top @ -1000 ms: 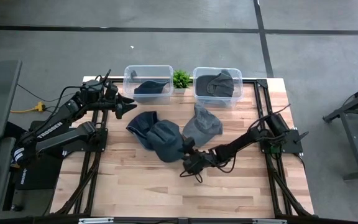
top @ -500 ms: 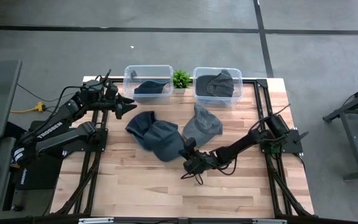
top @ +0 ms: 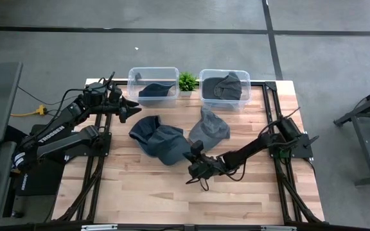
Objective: Pick & Place hat
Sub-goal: Put the bottom blue cap into the left transparent bin
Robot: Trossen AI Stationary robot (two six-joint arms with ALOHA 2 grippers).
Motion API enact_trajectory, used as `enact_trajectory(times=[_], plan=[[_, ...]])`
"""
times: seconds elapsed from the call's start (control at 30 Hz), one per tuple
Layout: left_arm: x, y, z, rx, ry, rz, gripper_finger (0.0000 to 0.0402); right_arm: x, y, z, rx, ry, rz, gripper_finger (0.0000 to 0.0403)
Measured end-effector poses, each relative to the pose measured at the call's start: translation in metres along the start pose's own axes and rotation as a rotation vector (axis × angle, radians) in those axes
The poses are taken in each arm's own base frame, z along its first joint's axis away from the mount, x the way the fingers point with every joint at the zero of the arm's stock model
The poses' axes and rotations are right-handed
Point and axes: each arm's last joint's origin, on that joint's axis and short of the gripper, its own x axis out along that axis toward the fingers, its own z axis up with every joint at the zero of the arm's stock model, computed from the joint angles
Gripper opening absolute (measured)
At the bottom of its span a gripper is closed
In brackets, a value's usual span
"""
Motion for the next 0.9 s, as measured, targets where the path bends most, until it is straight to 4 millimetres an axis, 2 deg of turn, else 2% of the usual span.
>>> enact_trajectory(times=[0.57,0.9], plan=[[0.000,0.000,0.000,0.000,-0.001,0.000,0.0227,-0.034,-0.055,0.016,0.092,-0.004,-0.138,0.0001],[0.000,0.000,0.000,0.001,-0.001,0.000,0.0227,-0.062,-0.095,0.024,0.194,-0.045,-0.226,0.0001]])
